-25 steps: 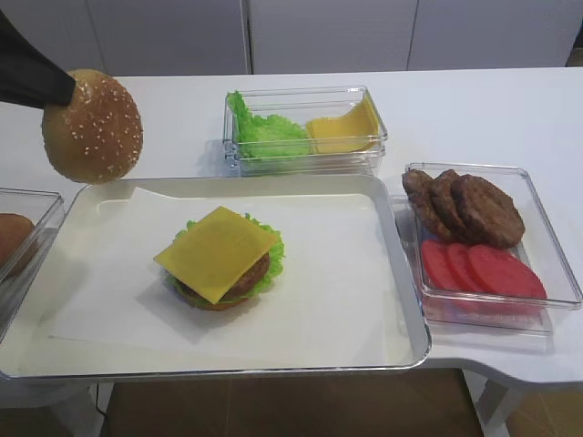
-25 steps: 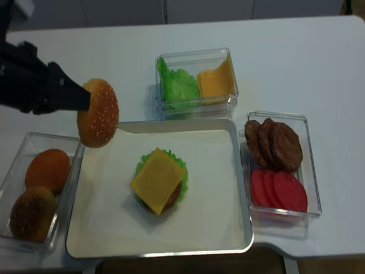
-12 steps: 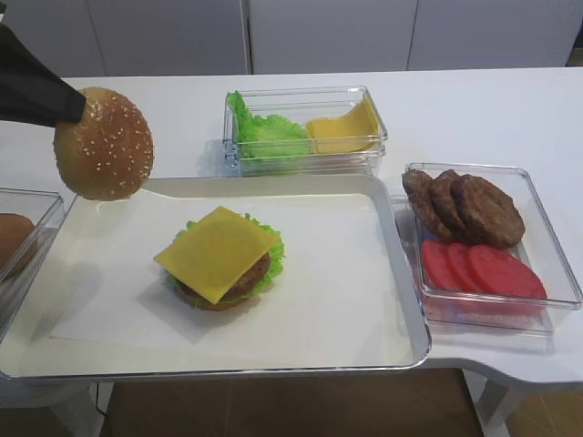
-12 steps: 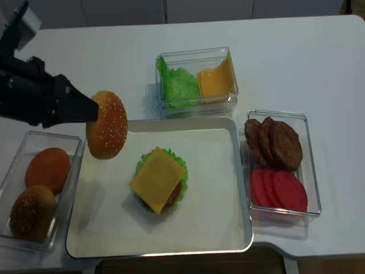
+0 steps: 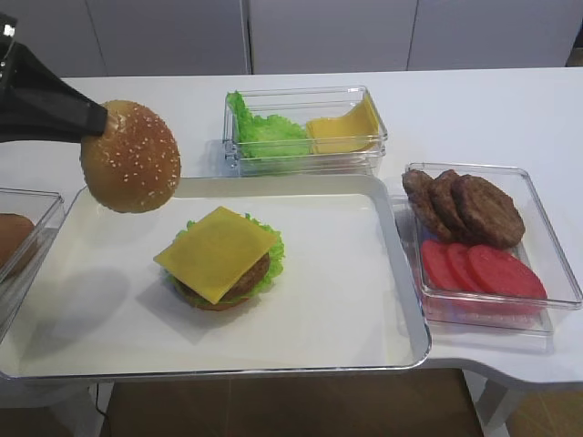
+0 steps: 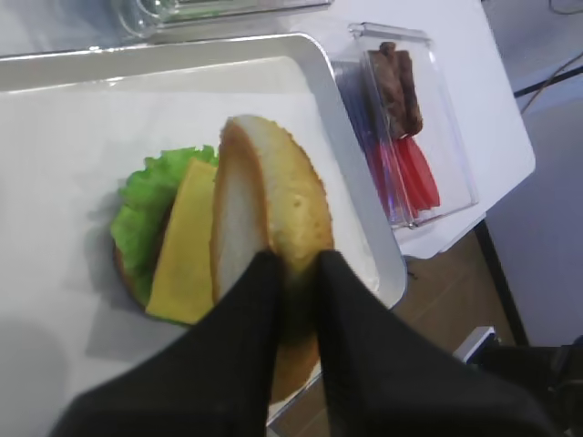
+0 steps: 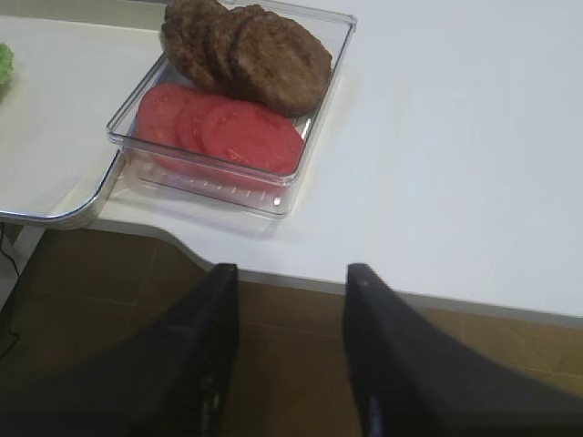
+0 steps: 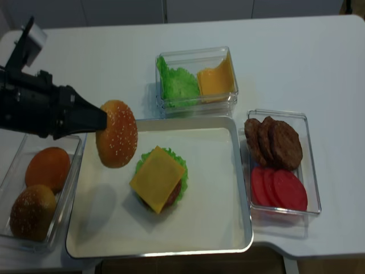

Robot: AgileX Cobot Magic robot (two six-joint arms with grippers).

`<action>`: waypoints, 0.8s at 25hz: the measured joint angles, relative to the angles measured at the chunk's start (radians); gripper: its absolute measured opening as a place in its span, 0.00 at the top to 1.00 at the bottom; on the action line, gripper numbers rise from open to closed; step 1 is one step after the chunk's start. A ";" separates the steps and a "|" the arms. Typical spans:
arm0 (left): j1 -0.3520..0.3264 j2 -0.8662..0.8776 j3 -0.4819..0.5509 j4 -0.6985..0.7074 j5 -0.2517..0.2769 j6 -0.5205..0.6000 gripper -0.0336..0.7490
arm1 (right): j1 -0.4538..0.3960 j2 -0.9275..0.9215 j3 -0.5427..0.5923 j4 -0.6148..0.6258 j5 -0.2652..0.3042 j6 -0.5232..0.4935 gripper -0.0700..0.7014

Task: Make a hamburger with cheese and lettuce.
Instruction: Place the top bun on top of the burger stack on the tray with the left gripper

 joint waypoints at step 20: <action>-0.147 0.075 0.074 -0.165 -0.107 0.064 0.84 | 0.000 0.000 0.000 0.000 0.000 0.000 0.53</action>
